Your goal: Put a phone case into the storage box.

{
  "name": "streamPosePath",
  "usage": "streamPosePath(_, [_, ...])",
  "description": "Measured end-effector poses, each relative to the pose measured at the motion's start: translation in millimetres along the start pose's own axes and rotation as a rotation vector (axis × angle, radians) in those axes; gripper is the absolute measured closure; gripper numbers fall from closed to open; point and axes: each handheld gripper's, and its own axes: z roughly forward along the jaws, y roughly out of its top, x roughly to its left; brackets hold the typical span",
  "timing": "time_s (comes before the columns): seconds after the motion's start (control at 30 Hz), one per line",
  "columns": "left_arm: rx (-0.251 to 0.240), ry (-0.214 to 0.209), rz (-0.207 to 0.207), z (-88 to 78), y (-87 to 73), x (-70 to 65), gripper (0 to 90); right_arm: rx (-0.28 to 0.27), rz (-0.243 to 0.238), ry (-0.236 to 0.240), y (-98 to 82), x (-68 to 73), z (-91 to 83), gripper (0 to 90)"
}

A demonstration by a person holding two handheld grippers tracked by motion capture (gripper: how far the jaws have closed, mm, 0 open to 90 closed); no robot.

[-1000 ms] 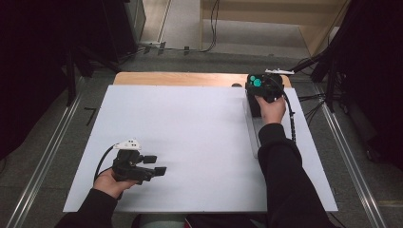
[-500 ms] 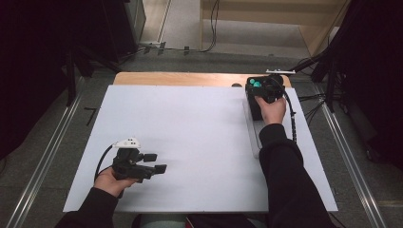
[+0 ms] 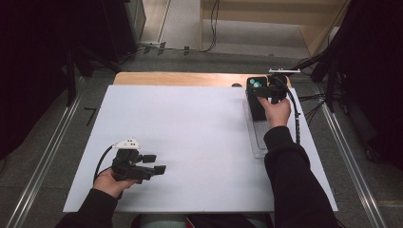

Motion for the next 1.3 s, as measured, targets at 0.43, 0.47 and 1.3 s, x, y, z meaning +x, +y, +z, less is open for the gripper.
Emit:
streamPosePath(0.43, [-0.004, -0.006, 0.003, -2.5, -1.5, -1.0, 31.4, 0.074, -0.032, 0.092, -7.2, 25.7, -10.8, 0.0])
streamPosePath(0.47, [-0.006, -0.006, 0.001, -2.7, -1.5, -1.4, 31.4, 0.083, -0.035, 0.096, -7.9, 28.0, -11.6, 0.0])
streamPosePath(1.3, [-0.01, -0.001, -0.001, -6.9, -1.9, -1.6, 31.3, 0.148, -0.155, 0.268, -34.4, 69.3, -29.8, 0.0])
